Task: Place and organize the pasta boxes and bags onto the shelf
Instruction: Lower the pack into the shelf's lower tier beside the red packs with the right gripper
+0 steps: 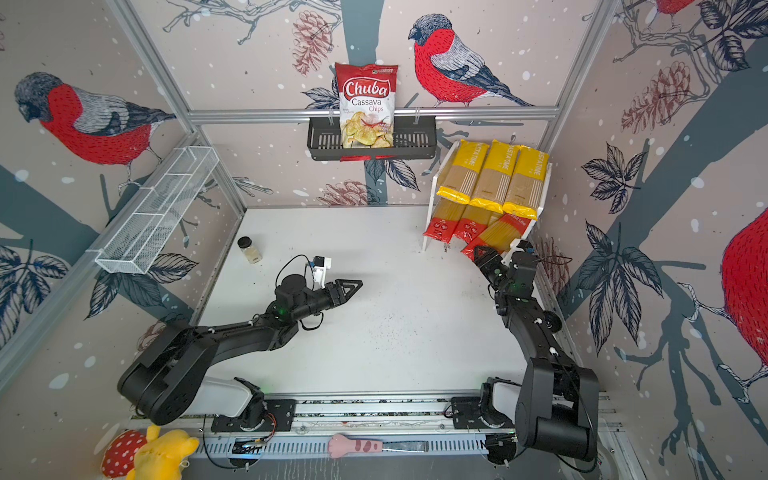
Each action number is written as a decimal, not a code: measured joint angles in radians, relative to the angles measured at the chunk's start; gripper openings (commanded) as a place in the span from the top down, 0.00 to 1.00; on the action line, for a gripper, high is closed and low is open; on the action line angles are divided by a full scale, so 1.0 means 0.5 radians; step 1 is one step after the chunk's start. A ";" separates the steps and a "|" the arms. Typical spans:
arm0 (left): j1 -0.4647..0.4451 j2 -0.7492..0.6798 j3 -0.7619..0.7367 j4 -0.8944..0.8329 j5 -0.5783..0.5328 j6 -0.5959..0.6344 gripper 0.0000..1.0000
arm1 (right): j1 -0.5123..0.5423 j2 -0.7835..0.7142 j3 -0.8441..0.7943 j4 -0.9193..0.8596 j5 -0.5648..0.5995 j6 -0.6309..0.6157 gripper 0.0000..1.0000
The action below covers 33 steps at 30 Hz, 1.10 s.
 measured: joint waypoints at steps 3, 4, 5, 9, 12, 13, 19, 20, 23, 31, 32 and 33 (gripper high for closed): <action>-0.005 0.000 0.000 0.000 -0.020 0.000 0.35 | 0.013 0.000 -0.051 0.063 -0.050 0.055 0.47; -0.005 0.000 0.000 -0.001 -0.020 -0.001 0.35 | 0.017 0.000 -0.060 0.083 -0.061 0.085 0.52; -0.008 0.000 0.000 -0.001 -0.020 0.000 0.35 | 0.018 0.000 -0.063 0.098 -0.071 0.090 0.56; -0.011 -0.008 0.006 -0.018 -0.026 0.013 0.35 | 0.002 -0.021 -0.069 0.095 -0.088 0.092 0.71; -0.011 -0.009 0.011 -0.024 -0.027 0.022 0.35 | -0.030 -0.043 -0.043 0.036 -0.108 0.076 0.77; -0.011 -0.010 0.011 -0.031 -0.027 0.027 0.35 | -0.040 -0.047 -0.030 0.005 -0.111 0.063 0.79; -0.012 -0.003 0.016 -0.037 -0.027 0.034 0.35 | -0.083 -0.073 0.072 -0.220 -0.110 -0.077 0.84; -0.013 0.000 0.019 -0.037 -0.027 0.034 0.35 | -0.083 -0.072 0.098 -0.261 -0.110 -0.109 0.85; -0.015 0.005 0.037 -0.038 -0.027 0.034 0.35 | -0.076 -0.041 0.178 -0.359 -0.101 -0.204 0.87; -0.022 0.008 0.060 -0.043 -0.027 0.035 0.35 | -0.050 0.031 0.327 -0.552 -0.079 -0.425 0.85; -0.022 0.008 0.060 -0.045 -0.027 0.035 0.35 | -0.050 0.036 0.330 -0.555 -0.077 -0.430 0.80; -0.022 0.008 0.060 -0.045 -0.027 0.035 0.35 | -0.050 0.034 0.329 -0.556 -0.072 -0.430 0.75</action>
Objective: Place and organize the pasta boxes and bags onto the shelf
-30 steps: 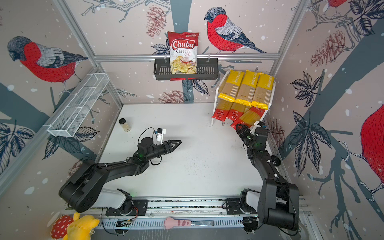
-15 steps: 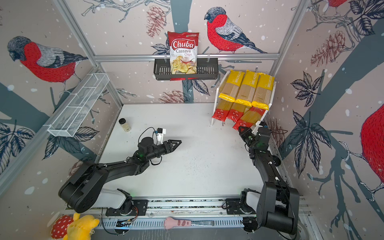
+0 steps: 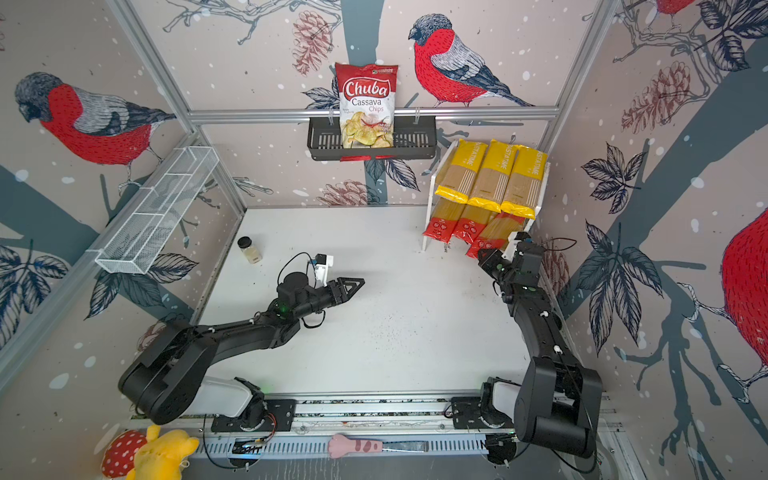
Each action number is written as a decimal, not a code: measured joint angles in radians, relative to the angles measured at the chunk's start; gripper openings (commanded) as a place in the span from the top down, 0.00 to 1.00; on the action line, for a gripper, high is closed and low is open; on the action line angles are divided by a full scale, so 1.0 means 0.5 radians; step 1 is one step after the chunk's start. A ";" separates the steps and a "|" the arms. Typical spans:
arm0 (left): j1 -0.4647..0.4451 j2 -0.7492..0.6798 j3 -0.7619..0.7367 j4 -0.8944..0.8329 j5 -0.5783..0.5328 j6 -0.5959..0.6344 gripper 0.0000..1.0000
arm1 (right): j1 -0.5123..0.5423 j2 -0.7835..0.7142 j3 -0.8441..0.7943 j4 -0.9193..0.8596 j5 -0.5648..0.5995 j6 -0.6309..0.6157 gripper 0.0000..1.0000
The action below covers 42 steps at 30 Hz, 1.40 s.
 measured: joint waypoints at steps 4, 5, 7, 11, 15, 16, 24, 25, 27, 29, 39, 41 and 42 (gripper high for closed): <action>0.000 -0.005 -0.002 -0.005 -0.001 0.002 0.35 | -0.037 -0.083 -0.121 0.085 0.035 0.028 0.64; 0.000 -0.008 -0.002 -0.007 -0.001 0.002 0.35 | -0.053 -0.101 -0.157 0.119 0.048 0.077 0.61; 0.000 -0.015 -0.006 -0.009 -0.002 0.008 0.35 | -0.077 -0.134 -0.230 0.185 0.057 0.127 0.58; -0.002 -0.027 -0.012 -0.014 -0.005 0.014 0.35 | -0.123 -0.190 -0.403 0.410 0.012 0.340 0.48; -0.002 -0.027 -0.012 -0.014 -0.006 0.014 0.35 | -0.123 -0.228 -0.558 0.674 -0.061 0.562 0.43; -0.004 -0.027 -0.012 -0.014 -0.007 0.014 0.35 | -0.118 -0.235 -0.594 0.741 -0.072 0.607 0.43; -0.034 0.002 -0.012 -0.014 -0.008 0.013 0.35 | -0.086 -0.294 -0.788 1.164 -0.095 0.912 0.50; -0.038 0.007 -0.012 -0.013 -0.010 0.013 0.35 | -0.078 -0.292 -0.796 1.198 -0.082 0.951 0.55; -0.042 0.011 -0.012 -0.012 -0.014 0.012 0.35 | -0.074 -0.268 -0.790 1.238 -0.079 0.956 0.65; -0.043 0.012 -0.012 -0.012 -0.014 0.011 0.36 | -0.072 -0.240 -0.759 1.235 -0.080 0.970 0.73; -0.047 0.021 -0.008 -0.012 -0.022 0.011 0.36 | -0.239 -0.317 -0.751 1.140 -0.166 0.778 0.87; -0.047 0.024 0.000 -0.013 -0.021 0.011 0.35 | -0.304 -0.327 -0.747 1.115 -0.223 0.729 0.88; -0.049 0.026 0.006 -0.013 -0.021 0.011 0.35 | -0.331 -0.326 -0.747 1.106 -0.250 0.723 0.88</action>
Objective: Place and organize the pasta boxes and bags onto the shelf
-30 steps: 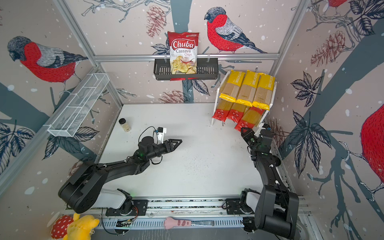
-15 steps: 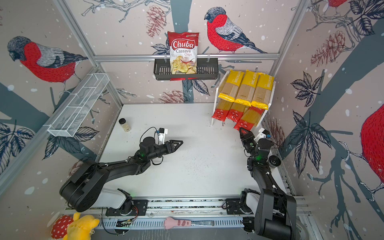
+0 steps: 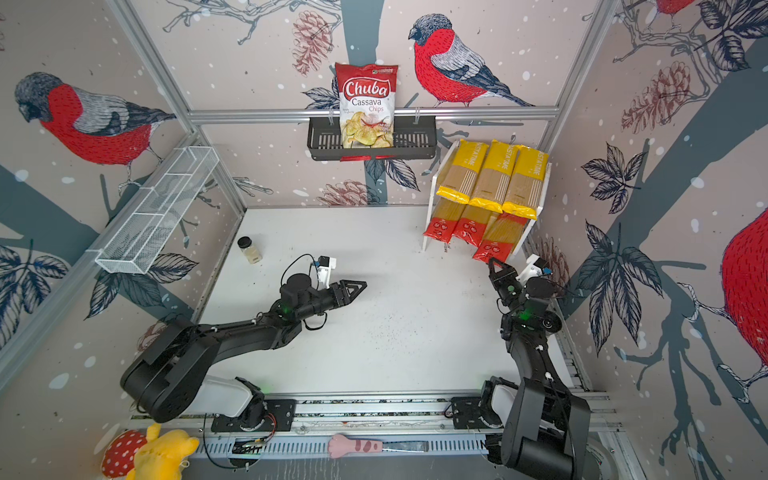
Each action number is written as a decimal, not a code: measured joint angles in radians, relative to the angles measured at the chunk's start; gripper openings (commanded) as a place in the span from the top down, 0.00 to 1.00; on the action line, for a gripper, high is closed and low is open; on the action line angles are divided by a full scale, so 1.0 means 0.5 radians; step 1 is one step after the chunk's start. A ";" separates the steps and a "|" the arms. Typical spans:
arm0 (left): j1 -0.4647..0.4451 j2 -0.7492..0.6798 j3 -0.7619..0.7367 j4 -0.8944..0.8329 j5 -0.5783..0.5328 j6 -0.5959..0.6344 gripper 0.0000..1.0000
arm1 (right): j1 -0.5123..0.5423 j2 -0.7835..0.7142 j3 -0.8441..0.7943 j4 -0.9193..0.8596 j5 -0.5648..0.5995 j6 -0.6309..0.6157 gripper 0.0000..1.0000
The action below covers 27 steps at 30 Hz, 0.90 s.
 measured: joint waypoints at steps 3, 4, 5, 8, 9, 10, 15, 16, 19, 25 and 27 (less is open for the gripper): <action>-0.004 0.014 0.021 0.001 0.000 0.000 0.36 | -0.027 0.049 0.026 -0.011 -0.092 -0.043 0.90; -0.005 0.022 0.027 0.002 0.001 0.001 0.36 | -0.021 0.087 0.053 -0.010 -0.130 -0.057 0.90; -0.008 0.031 0.032 0.002 0.000 0.000 0.36 | -0.009 0.125 0.082 -0.009 -0.167 -0.077 0.90; -0.019 0.047 0.037 0.002 0.002 -0.003 0.36 | 0.046 0.221 0.156 -0.024 -0.253 -0.136 0.91; -0.022 0.047 0.037 0.002 0.002 -0.004 0.36 | 0.065 0.241 0.179 -0.037 -0.269 -0.159 0.91; -0.024 0.047 0.037 0.002 0.002 -0.004 0.36 | 0.089 0.258 0.204 -0.051 -0.284 -0.185 0.92; -0.027 0.047 0.038 0.001 0.001 -0.003 0.36 | 0.169 0.225 0.232 -0.124 -0.315 -0.275 0.92; -0.028 0.047 0.038 0.001 0.001 -0.003 0.36 | 0.178 0.201 0.232 -0.146 -0.317 -0.302 0.92; -0.029 0.053 0.049 0.002 0.002 -0.002 0.36 | 0.188 0.137 0.237 -0.203 -0.331 -0.363 0.92; -0.029 0.085 0.075 0.003 0.017 -0.003 0.36 | 0.212 0.081 0.239 -0.270 -0.356 -0.428 0.93; -0.030 0.089 0.085 0.004 0.018 -0.002 0.36 | 0.195 0.086 0.230 -0.302 -0.357 -0.438 0.92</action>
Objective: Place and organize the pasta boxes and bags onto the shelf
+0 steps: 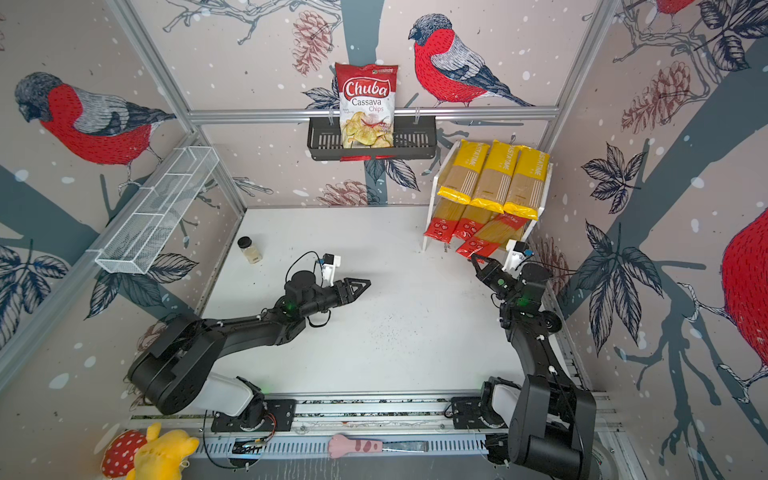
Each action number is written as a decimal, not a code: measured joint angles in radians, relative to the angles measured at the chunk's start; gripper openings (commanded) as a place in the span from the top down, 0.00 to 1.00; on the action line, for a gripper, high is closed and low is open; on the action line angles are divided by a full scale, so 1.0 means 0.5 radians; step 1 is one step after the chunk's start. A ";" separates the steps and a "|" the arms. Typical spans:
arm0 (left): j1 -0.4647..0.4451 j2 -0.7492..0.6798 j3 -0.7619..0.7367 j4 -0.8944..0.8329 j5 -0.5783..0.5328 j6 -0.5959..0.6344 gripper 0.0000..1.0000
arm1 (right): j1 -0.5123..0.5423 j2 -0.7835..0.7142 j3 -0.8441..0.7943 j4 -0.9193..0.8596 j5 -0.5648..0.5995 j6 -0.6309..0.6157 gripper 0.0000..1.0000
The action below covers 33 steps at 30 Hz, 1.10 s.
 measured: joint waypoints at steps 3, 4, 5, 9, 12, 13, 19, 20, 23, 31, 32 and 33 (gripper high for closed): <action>0.000 0.011 0.006 0.000 0.005 0.000 0.36 | -0.101 -0.024 -0.097 -0.008 -0.001 0.039 0.92; 0.000 0.014 0.006 0.000 0.005 0.000 0.36 | -0.151 -0.039 -0.134 -0.014 0.004 0.053 0.92; 0.000 0.018 0.006 0.001 0.006 0.000 0.36 | -0.199 -0.053 -0.159 -0.014 0.005 0.095 0.92; 0.000 0.033 0.011 0.002 0.008 0.000 0.36 | -0.310 -0.089 -0.195 0.011 0.017 0.180 0.91; 0.000 0.046 0.014 0.011 0.012 -0.001 0.36 | -0.333 -0.095 -0.206 0.036 0.047 0.249 0.90; 0.000 0.052 0.017 0.011 0.014 -0.001 0.36 | -0.336 -0.090 -0.204 0.050 0.057 0.267 0.90; 0.000 0.060 0.018 0.013 0.021 -0.002 0.36 | -0.336 0.000 -0.154 0.174 0.153 0.421 0.88; 0.000 0.064 0.018 0.014 0.021 -0.002 0.36 | -0.334 0.016 -0.146 0.198 0.167 0.457 0.86; 0.000 0.079 0.021 0.018 0.022 -0.002 0.36 | -0.295 0.047 -0.126 0.246 0.248 0.507 0.78; -0.001 0.093 0.028 0.026 0.042 -0.003 0.36 | -0.153 -0.008 -0.191 0.298 0.479 0.553 0.56; -0.001 0.097 0.031 0.027 0.042 -0.002 0.36 | -0.135 -0.029 -0.205 0.294 0.501 0.552 0.55; -0.001 0.105 0.034 0.027 0.042 -0.002 0.36 | -0.109 -0.055 -0.224 0.285 0.527 0.552 0.55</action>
